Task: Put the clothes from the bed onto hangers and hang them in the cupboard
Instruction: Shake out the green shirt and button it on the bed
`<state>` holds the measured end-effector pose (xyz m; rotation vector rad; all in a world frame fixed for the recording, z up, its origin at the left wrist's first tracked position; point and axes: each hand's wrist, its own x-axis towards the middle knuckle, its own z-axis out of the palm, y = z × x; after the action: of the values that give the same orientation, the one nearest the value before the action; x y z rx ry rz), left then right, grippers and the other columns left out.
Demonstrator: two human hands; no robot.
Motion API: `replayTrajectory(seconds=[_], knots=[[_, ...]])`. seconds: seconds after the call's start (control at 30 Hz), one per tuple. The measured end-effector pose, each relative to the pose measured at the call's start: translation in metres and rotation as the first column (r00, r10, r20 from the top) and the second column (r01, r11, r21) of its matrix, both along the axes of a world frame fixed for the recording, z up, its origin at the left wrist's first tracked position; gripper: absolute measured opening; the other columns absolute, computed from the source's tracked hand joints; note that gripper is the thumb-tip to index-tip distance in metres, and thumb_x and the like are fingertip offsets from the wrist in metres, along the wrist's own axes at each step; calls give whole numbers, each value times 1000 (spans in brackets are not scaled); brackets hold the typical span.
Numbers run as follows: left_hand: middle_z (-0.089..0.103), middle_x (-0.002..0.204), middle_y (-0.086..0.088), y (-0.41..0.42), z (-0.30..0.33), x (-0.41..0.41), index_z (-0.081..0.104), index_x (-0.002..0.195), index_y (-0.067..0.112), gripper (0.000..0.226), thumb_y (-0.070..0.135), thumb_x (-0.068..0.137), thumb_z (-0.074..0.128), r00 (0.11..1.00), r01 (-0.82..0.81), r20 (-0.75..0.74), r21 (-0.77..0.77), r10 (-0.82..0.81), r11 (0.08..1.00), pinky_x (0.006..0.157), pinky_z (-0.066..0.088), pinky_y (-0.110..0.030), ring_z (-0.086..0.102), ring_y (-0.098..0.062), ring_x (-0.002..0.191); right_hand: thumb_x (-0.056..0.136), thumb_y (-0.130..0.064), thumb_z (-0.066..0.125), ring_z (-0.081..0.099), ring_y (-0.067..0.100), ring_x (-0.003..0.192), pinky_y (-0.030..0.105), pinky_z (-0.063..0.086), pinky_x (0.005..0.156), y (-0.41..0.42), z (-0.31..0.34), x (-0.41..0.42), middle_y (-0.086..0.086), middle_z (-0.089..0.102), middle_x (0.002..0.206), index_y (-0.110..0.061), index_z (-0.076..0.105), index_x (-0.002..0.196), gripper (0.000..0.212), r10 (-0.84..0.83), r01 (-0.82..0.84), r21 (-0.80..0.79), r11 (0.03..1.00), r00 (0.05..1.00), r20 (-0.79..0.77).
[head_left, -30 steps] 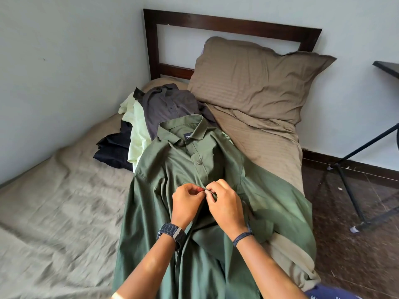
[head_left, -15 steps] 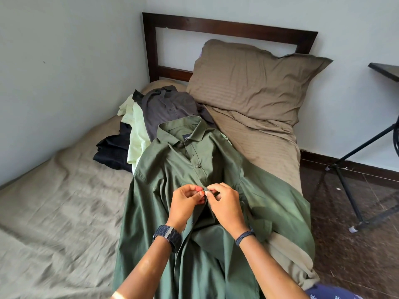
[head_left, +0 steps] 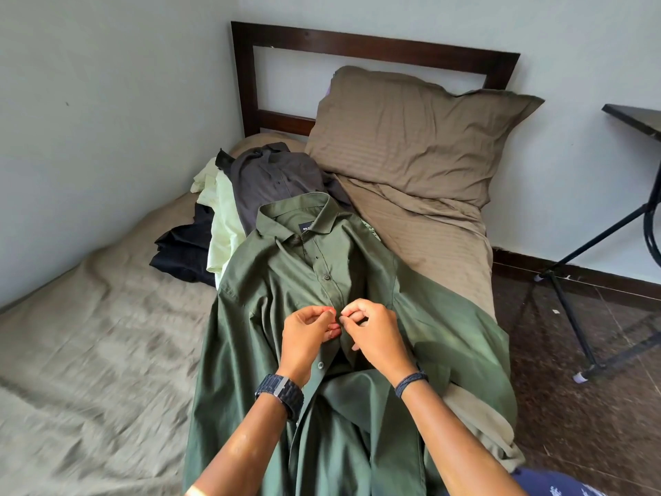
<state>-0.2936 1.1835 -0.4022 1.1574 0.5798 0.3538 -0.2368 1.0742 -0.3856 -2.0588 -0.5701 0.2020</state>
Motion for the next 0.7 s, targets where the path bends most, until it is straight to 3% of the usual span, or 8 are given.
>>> replayTrajectory(seconds=[0.17, 0.33, 0.5, 0.6, 0.7], knots=[[69, 71, -8, 1, 1, 0, 64, 88, 2, 5, 2, 85, 67, 1000, -10, -14, 54, 11, 998, 64, 54, -23, 66, -17, 69, 89, -16, 65, 61, 7, 49, 21, 43, 34, -3, 6, -1, 6, 66, 80, -14, 66, 87, 3, 5, -4, 17, 1000, 996, -87], [64, 64, -1, -5, 14, 1, 54, 91, 9, 17, -8, 88, 56, 999, -22, 47, 91, 18, 996, 57, 48, -17, 61, -8, 61, 90, -11, 63, 61, 7, 47, 22, 39, 32, -7, 14, 3, 4, 61, 78, -10, 67, 87, 5, 14, 13, 123, 992, 976, -217], [58, 62, 2, -8, 25, 5, 50, 84, 11, 25, -14, 89, 49, 995, 3, 99, 117, -14, 993, 57, 44, -18, 53, -8, 58, 90, -4, 58, 48, 11, 44, 21, 33, 32, -8, 30, 7, 8, 54, 70, -4, 65, 86, 8, 70, 99, 305, 947, 865, -497], [55, 69, -3, -10, 35, 8, 51, 80, 10, 28, -15, 89, 46, 992, 1, 127, 95, -13, 995, 56, 43, -16, 49, -10, 61, 93, -9, 57, 50, 12, 47, 22, 42, 38, -10, 33, 9, 7, 56, 68, -7, 67, 90, 11, 46, 76, 282, 956, 914, -404], [55, 71, -4, -12, 44, 11, 51, 79, 10, 29, -16, 89, 45, 988, -37, 153, 61, 27, 997, 56, 42, -16, 49, -10, 61, 93, -24, 58, 55, 5, 59, 18, 46, 59, -19, 34, 11, -4, 60, 65, -24, 68, 100, 12, 105, -66, 183, 981, 972, -212]])
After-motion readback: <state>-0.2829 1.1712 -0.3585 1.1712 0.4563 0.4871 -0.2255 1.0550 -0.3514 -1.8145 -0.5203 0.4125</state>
